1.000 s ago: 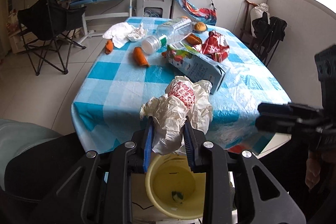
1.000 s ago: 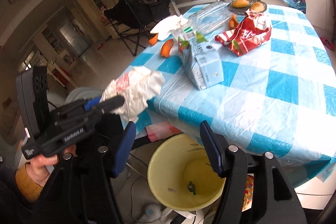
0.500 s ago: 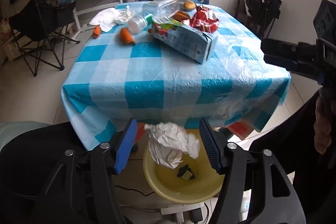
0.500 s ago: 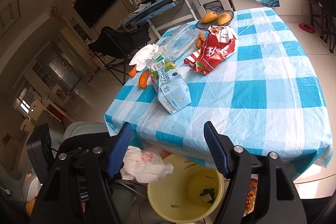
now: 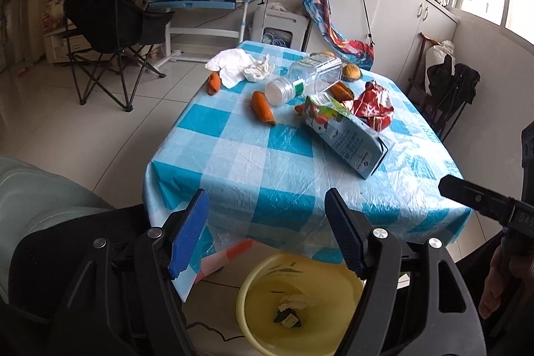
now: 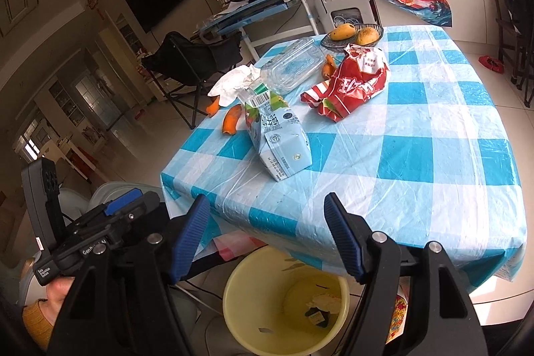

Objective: Collect trash
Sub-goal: 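Grasp the carrot peel with the left tool while the right tool grasps the milk carton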

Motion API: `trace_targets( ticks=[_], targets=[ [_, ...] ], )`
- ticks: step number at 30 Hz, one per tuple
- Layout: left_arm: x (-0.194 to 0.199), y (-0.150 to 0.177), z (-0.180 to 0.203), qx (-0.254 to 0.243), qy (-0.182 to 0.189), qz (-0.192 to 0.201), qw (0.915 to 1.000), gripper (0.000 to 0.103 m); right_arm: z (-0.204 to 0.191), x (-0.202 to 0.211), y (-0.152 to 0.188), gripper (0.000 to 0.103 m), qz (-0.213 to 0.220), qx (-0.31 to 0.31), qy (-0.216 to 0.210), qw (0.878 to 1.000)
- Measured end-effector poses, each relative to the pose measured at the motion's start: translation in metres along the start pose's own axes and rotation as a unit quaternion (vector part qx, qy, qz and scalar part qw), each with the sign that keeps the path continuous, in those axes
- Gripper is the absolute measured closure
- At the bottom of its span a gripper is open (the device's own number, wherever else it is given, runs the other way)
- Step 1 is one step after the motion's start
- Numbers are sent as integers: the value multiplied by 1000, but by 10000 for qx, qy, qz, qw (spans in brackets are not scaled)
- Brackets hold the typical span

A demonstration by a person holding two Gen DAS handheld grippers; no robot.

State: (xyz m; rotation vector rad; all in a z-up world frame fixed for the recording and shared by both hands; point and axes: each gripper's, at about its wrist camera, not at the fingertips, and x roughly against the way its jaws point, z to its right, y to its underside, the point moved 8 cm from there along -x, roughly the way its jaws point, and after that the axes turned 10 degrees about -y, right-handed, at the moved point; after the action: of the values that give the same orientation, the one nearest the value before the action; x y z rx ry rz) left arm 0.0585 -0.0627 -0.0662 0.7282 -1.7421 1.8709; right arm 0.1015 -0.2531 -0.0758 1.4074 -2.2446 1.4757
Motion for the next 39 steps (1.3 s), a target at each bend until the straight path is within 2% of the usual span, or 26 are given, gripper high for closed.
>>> trace_targets(
  ticks=[11,22,33,37,39],
  targets=[
    [-31,-39,-4,310,-164,32,9994,34,-8,-19,-16,32,-144,355,48,9993],
    [-98,-73,9,363,-287,-219,9987,34,4,-66,-45,32,-618,643,148,9959],
    [-162,-87,22,361,-598,-613,9957,35,18,-94,-39,32,-774,711,171,9943],
    [-176,-87,25,237,-657,-738,9948,45,25,-101,-43,32,-825,653,152,9943],
    [-180,-88,29,134,-705,-721,9948,56,27,-103,-44,35,-865,654,159,9940]
  ],
)
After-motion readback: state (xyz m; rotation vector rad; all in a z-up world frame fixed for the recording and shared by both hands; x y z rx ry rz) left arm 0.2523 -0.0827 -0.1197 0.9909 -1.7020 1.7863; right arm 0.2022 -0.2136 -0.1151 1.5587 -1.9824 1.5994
